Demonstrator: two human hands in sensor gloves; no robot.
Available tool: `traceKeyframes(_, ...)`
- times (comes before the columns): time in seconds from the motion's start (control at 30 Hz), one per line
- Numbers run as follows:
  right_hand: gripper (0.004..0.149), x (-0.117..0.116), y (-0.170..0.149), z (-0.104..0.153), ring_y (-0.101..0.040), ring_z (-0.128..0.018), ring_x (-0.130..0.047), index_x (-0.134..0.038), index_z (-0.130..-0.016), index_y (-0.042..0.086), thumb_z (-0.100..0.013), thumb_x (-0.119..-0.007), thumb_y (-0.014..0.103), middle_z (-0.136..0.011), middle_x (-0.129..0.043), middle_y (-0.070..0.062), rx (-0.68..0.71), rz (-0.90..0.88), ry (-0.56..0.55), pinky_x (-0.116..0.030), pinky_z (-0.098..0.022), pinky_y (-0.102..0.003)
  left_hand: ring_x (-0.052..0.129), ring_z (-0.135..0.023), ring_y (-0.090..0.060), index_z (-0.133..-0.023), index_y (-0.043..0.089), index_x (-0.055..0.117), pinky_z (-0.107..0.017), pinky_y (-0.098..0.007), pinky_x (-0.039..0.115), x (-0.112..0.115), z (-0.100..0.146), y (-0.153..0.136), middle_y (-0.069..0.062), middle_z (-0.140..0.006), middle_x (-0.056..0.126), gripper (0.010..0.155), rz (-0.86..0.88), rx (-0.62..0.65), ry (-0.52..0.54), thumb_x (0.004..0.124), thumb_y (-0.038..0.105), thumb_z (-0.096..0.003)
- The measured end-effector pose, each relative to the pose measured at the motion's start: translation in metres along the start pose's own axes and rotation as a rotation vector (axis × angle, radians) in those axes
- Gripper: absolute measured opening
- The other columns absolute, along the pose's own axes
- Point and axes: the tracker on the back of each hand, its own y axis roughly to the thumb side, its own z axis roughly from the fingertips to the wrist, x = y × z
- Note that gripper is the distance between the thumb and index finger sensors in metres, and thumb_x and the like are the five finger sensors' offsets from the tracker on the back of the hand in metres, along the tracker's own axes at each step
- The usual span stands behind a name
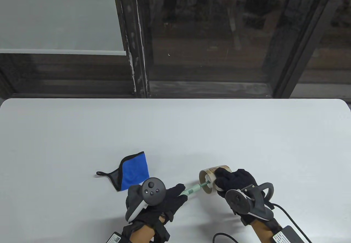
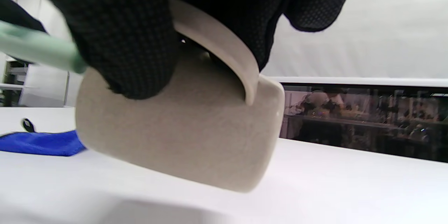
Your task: Brush the water cup with the cup brush
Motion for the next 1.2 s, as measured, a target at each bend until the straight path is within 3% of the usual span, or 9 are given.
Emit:
traceKeyframes(0.13, 0.038, 0.008, 0.002, 0.002, -0.003, -0.071, -0.097, -0.085, -0.072, 0.041, -0.037, -0.098, 0.05, -0.094, -0.08, 0.017, 0.014, 0.016, -0.059, -0.072, -0.066, -0.042, 0.097, -0.004, -0.008, -0.089, 0.051, 0.083, -0.014, -0.034, 0.089, 0.001, -0.007, -0.005, 0.003, -0.039, 0.109, 0.051, -0.092, -0.022, -0.032, 0.082, 0.063, -0.0389)
traceKeyframes(0.27, 0.039, 0.01, -0.007, 0.003, -0.005, -0.07, -0.098, -0.086, -0.072, 0.039, -0.037, -0.098, 0.049, -0.094, -0.081, 0.015, -0.034, -0.021, -0.08, -0.072, -0.065, -0.045, 0.098, -0.003, -0.01, -0.09, 0.046, 0.081, -0.013, -0.036, 0.089, 0.007, -0.006, 0.005, -0.001, -0.038, 0.109, 0.052, -0.091, 0.106, -0.114, 0.084, 0.06, -0.04)
traceKeyframes(0.4, 0.039, 0.007, -0.014, 0.002, -0.005, -0.07, -0.097, -0.086, -0.072, 0.039, -0.036, -0.098, 0.048, -0.094, -0.081, 0.015, -0.06, -0.025, -0.05, -0.072, -0.065, -0.045, 0.099, -0.002, -0.008, -0.09, 0.043, 0.082, -0.012, -0.032, 0.089, 0.006, 0.004, 0.015, 0.001, -0.036, 0.11, 0.052, -0.086, 0.195, -0.006, 0.085, 0.06, -0.0411)
traceKeyframes(0.5, 0.038, 0.009, -0.014, 0.002, -0.004, -0.07, -0.097, -0.086, -0.07, 0.04, -0.036, -0.098, 0.049, -0.093, -0.081, 0.016, -0.059, -0.024, -0.055, -0.071, -0.065, -0.044, 0.099, -0.004, -0.007, -0.089, 0.042, 0.085, -0.014, -0.032, 0.09, 0.01, 0.007, 0.011, 0.002, -0.038, 0.11, 0.052, -0.026, 0.143, 0.083, 0.085, 0.061, -0.0409)
traceKeyframes(0.7, 0.038, 0.011, -0.014, 0.006, -0.005, -0.068, -0.098, -0.088, -0.07, 0.039, -0.035, -0.099, 0.048, -0.092, -0.083, 0.015, 0.008, -0.038, -0.06, -0.071, -0.065, -0.046, 0.098, -0.005, -0.007, -0.091, 0.039, 0.085, -0.014, -0.033, 0.089, 0.022, -0.005, 0.003, 0.004, -0.04, 0.108, 0.057, -0.064, 0.021, -0.028, 0.082, 0.063, -0.0395)
traceKeyframes(0.83, 0.038, 0.016, -0.018, 0.005, -0.006, -0.069, -0.098, -0.087, -0.07, 0.039, -0.035, -0.099, 0.047, -0.093, -0.082, 0.015, -0.028, 0.004, -0.117, -0.071, -0.064, -0.047, 0.099, -0.002, -0.008, -0.09, 0.037, 0.086, -0.012, -0.033, 0.089, 0.019, -0.001, 0.014, 0.002, -0.037, 0.109, 0.056, -0.084, 0.117, -0.045, 0.084, 0.061, -0.0398)
traceKeyframes(0.97, 0.038, 0.008, -0.02, 0.005, -0.006, -0.068, -0.098, -0.088, -0.07, 0.039, -0.035, -0.099, 0.047, -0.092, -0.083, 0.015, -0.052, 0.0, -0.028, -0.071, -0.065, -0.047, 0.099, -0.002, -0.007, -0.089, 0.036, 0.087, -0.012, -0.031, 0.09, 0.015, 0.008, 0.03, 0.003, -0.036, 0.109, 0.055, -0.182, 0.233, 0.03, 0.085, 0.061, -0.0401)
traceKeyframes(1.1, 0.037, 0.003, -0.011, 0.004, -0.004, -0.07, -0.097, -0.087, -0.069, 0.041, -0.035, -0.099, 0.048, -0.092, -0.082, 0.018, 0.012, -0.021, 0.03, -0.07, -0.067, -0.044, 0.098, -0.004, -0.006, -0.088, 0.038, 0.088, -0.013, -0.031, 0.09, 0.007, 0.009, 0.024, 0.003, -0.038, 0.11, 0.053, -0.189, 0.135, 0.118, 0.086, 0.061, -0.0405)
traceKeyframes(1.2, 0.038, 0.005, -0.006, 0.005, -0.003, -0.069, -0.098, -0.088, -0.069, 0.041, -0.034, -0.099, 0.049, -0.092, -0.083, 0.017, 0.04, -0.019, 0.015, -0.071, -0.067, -0.044, 0.098, -0.004, -0.006, -0.089, 0.041, 0.088, -0.014, -0.031, 0.09, 0.008, 0.005, 0.013, 0.005, -0.039, 0.109, 0.055, -0.184, 0.062, 0.042, 0.084, 0.063, -0.0392)
